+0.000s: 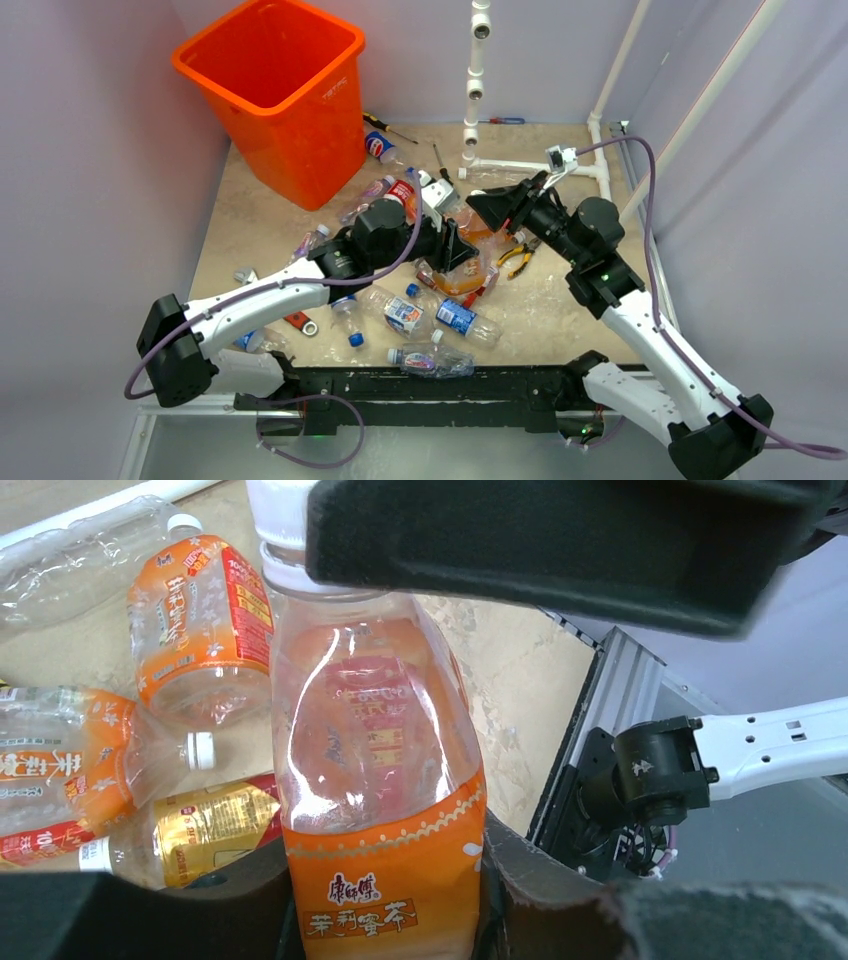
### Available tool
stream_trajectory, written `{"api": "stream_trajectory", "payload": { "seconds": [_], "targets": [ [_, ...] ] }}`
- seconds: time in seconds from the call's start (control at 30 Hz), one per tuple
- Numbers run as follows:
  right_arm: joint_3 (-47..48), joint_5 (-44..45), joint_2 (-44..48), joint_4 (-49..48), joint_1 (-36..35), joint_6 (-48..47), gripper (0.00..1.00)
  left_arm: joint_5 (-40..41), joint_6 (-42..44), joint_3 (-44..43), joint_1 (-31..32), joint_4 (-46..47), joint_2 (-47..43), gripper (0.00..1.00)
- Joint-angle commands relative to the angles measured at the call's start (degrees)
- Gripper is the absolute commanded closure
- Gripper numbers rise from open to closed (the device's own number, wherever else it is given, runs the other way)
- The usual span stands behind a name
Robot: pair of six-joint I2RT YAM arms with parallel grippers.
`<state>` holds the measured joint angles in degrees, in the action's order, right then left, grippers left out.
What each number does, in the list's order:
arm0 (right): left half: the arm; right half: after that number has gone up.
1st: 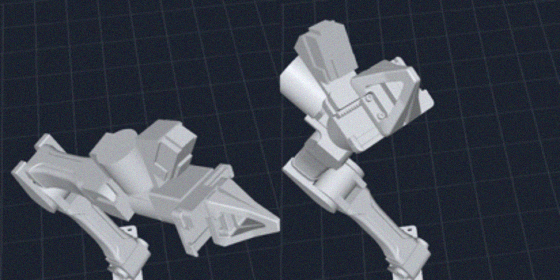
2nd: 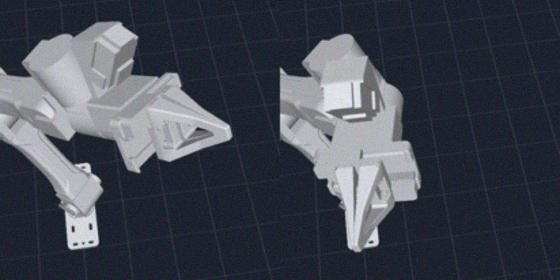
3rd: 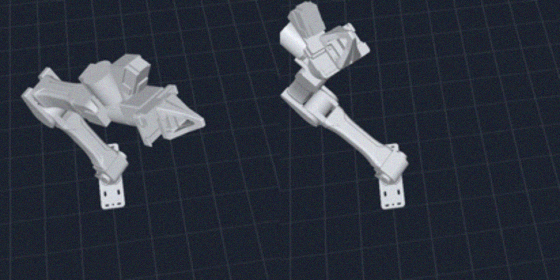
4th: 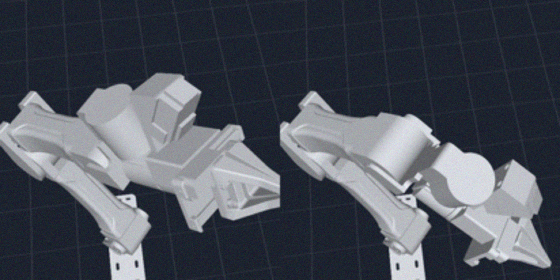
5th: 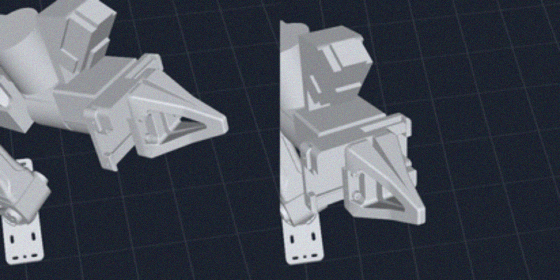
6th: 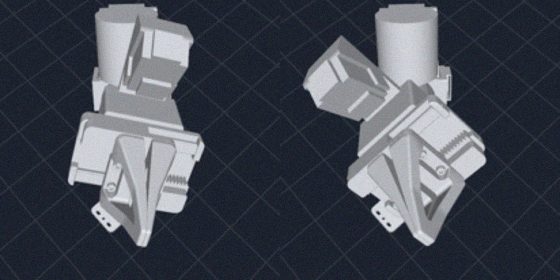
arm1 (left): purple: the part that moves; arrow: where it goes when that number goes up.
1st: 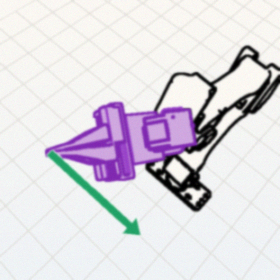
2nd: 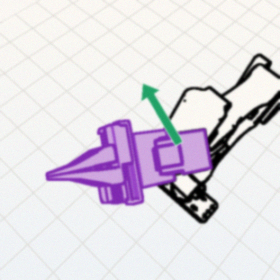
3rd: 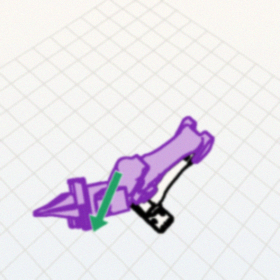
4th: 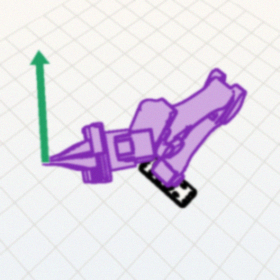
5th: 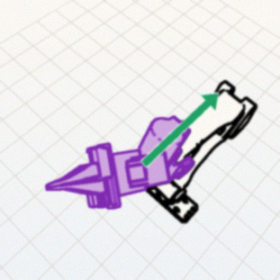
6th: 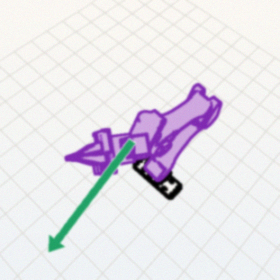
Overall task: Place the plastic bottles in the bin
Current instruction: Place the plastic bottle in the trash bin.
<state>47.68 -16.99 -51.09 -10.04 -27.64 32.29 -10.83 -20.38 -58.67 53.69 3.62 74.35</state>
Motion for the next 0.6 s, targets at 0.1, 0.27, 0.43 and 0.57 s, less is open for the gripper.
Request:
{"api": "stream_trajectory", "payload": {
  "seconds": [0.1, 0.27, 0.43, 0.57],
  "targets": [
    [7.56, 2.09, 3.75, 6.19, -0.51, -5.56, 0.09, 5.30, 2.09, -1.66, 0.10, 1.34, -5.54, 0.78],
    [7.49, 5.08, 11.14, 8.88, -0.52, -7.96, 0.01, 9.77, 4.19, -1.70, 0.01, 1.60, -9.93, 0.80],
    [-1.87, 7.03, 20.77, 1.79, -0.47, -3.01, 0.01, 14.19, 8.39, -2.88, 0.01, 2.93, -14.10, 0.81],
    [-9.07, 5.41, 25.66, -2.60, -0.45, -0.41, 0.01, 19.96, 14.47, -6.86, -0.03, 1.89, -14.60, 0.82]
  ]
}}
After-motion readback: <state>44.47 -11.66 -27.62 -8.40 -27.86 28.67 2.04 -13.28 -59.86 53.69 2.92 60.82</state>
